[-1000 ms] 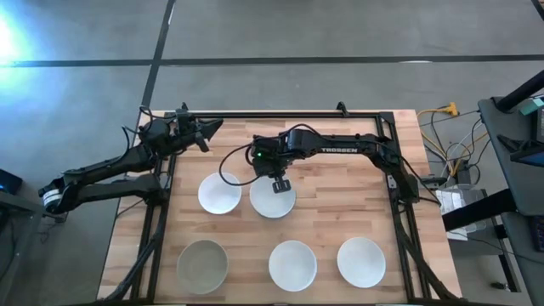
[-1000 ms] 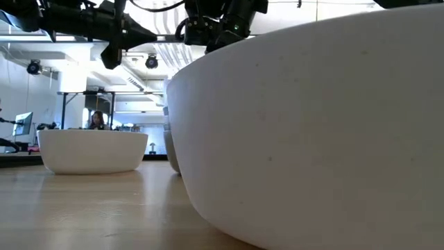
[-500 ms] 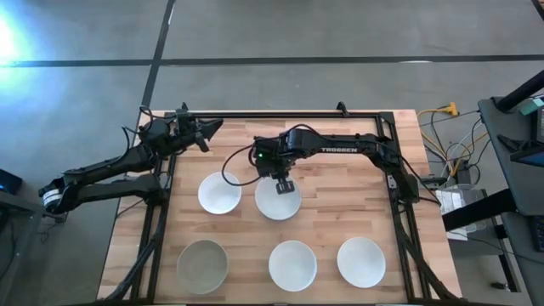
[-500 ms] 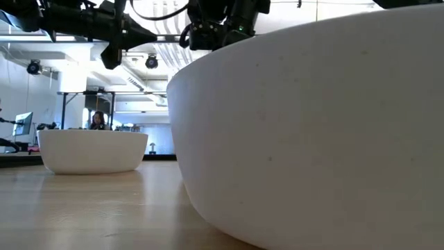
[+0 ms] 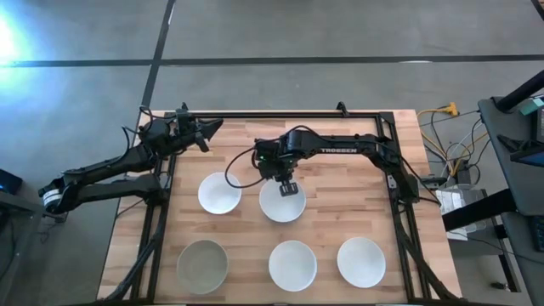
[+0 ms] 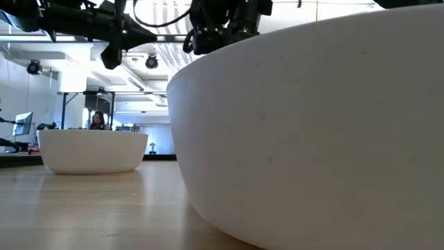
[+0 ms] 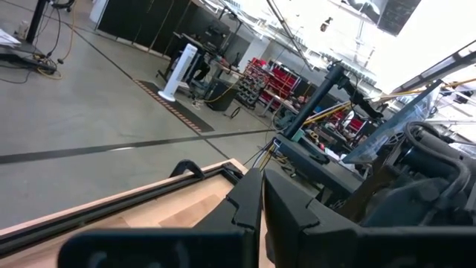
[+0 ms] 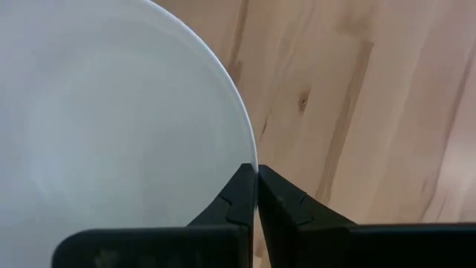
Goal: Nest bowls inside each other
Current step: Stack the white bowl on top of the black bowl, then stack the white bowl on top of the white bowl
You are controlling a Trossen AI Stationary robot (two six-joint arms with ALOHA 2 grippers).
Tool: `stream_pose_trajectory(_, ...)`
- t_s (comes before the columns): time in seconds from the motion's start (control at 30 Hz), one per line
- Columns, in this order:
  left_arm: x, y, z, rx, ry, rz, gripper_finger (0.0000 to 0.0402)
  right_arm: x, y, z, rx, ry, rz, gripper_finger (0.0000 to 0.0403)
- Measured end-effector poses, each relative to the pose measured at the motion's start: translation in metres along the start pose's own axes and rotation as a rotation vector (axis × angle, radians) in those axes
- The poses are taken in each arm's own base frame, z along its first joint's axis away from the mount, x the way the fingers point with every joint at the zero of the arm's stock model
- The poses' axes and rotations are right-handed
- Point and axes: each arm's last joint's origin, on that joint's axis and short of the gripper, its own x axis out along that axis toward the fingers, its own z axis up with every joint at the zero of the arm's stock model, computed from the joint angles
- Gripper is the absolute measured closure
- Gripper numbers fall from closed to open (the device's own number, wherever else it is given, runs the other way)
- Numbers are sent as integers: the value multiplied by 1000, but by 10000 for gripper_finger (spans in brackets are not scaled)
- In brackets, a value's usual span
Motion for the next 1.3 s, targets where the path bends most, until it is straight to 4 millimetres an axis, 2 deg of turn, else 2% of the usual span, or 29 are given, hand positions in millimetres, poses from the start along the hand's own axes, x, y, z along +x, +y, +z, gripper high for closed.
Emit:
stream_pose_trajectory(0.33,0,0,0,0,-1,-1,402,4,2,-4,50,37,12,386)
stream_pose_trajectory(0.7,-1,0,1,0,-4,-3,402,-12,0,4,94,-26,-15,298)
stream_pose_trajectory(0.87,-5,-3,3,1,-12,-30,402,-40,0,10,162,-98,-37,275)
stream_pose_trajectory(1.0,-17,-6,5,0,26,-68,402,-77,5,6,233,-166,-50,271)
stream_pose_trajectory(1.17,-40,1,-7,-21,201,35,402,-127,18,-17,311,-271,-73,279)
stream_pose_trajectory(1.3,-55,7,-21,-54,364,101,402,-152,28,-40,382,-339,-135,288)
